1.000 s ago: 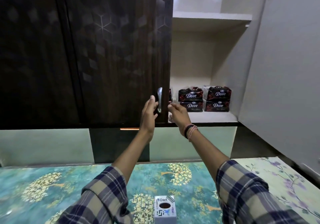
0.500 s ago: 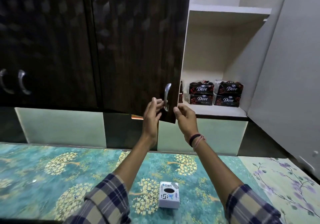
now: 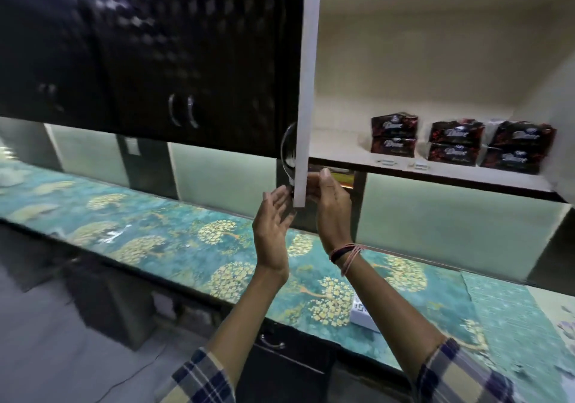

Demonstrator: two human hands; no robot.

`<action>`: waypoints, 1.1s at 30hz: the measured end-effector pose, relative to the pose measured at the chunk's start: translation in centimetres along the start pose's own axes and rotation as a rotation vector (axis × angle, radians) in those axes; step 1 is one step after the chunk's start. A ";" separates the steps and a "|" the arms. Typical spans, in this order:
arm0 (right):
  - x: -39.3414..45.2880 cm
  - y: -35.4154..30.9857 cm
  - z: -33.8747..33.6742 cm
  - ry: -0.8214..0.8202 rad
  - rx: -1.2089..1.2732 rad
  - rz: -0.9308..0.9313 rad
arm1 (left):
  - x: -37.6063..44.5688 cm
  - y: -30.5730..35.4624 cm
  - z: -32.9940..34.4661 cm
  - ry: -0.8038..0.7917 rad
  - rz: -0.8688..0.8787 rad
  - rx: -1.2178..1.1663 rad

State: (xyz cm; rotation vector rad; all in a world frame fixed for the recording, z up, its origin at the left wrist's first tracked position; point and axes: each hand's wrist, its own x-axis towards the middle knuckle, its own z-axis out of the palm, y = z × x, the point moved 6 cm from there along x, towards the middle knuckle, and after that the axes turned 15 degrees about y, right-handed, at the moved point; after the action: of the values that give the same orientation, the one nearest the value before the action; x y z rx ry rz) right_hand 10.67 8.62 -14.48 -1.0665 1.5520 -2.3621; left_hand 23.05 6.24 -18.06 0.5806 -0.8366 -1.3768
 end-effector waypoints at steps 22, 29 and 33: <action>-4.7 1.4 15.6 -0.285 0.016 0.088 | 7.0 7.2 -9.1 0.339 0.168 -0.007; -0.4 1.6 8.2 -0.211 0.053 0.176 | 4.9 4.5 -2.0 0.225 0.235 0.037; 3.5 1.7 1.0 -0.078 0.007 0.172 | 3.8 0.6 3.4 0.115 0.088 -0.012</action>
State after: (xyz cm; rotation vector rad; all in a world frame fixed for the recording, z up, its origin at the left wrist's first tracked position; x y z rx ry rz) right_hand 8.22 5.51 -14.01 -0.9693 1.5404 -2.1854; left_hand 20.63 2.94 -14.88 0.6012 -0.7518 -1.2561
